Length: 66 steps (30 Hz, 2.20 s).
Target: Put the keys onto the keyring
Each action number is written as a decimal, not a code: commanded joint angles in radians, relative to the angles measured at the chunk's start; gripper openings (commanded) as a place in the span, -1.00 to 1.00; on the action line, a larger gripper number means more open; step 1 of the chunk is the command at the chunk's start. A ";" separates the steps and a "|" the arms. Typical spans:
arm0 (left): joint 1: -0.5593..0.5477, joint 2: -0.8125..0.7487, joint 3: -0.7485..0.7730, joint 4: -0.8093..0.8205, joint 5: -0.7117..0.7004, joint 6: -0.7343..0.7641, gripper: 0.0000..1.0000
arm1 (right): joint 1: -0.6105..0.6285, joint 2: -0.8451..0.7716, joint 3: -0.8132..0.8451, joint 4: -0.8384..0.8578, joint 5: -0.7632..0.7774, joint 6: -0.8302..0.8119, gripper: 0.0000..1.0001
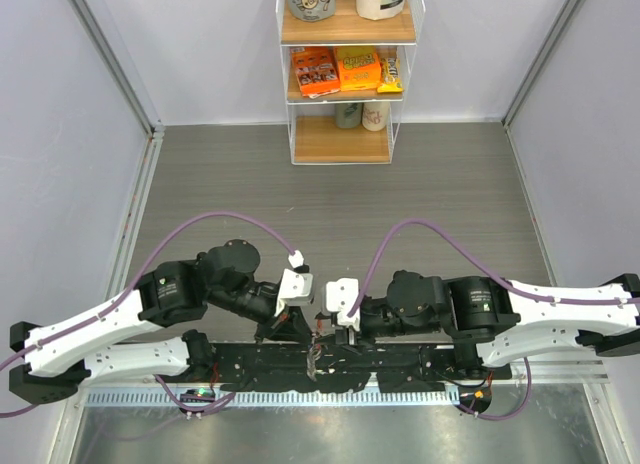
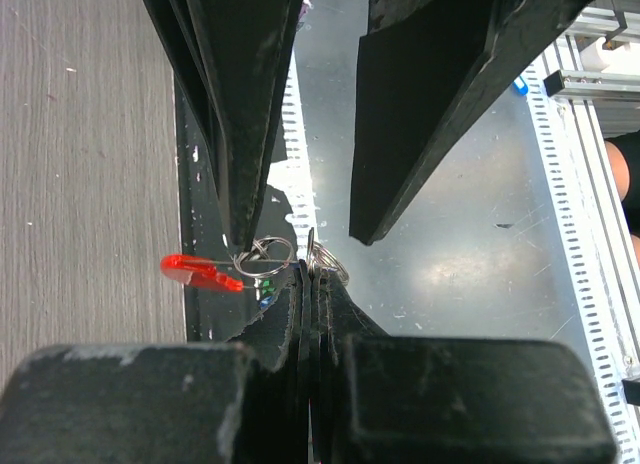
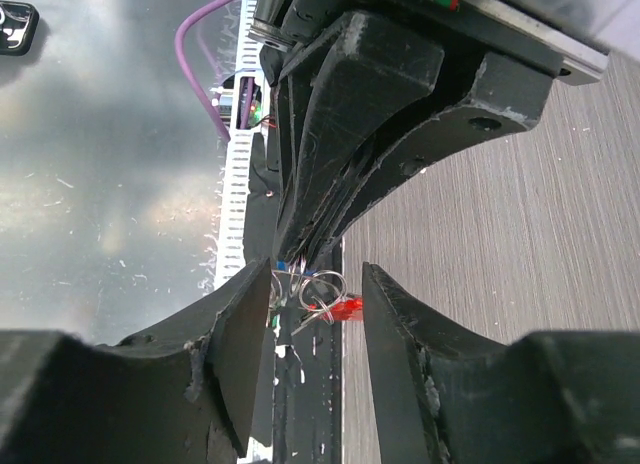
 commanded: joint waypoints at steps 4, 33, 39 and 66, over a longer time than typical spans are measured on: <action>-0.005 -0.024 0.041 0.022 0.023 0.007 -1.00 | 0.005 0.027 0.008 0.068 -0.005 0.008 -0.11; -0.003 -0.056 0.021 0.029 0.015 0.003 -1.00 | -0.003 0.048 0.001 0.090 -0.072 -0.011 -0.89; -0.003 -0.077 0.023 0.063 0.007 -0.011 -1.00 | -0.003 0.028 -0.037 0.139 -0.092 -0.018 -0.89; -0.003 -0.315 -0.189 0.492 -0.226 -0.146 -0.30 | 0.010 -0.209 -0.231 0.580 0.201 -0.014 -0.89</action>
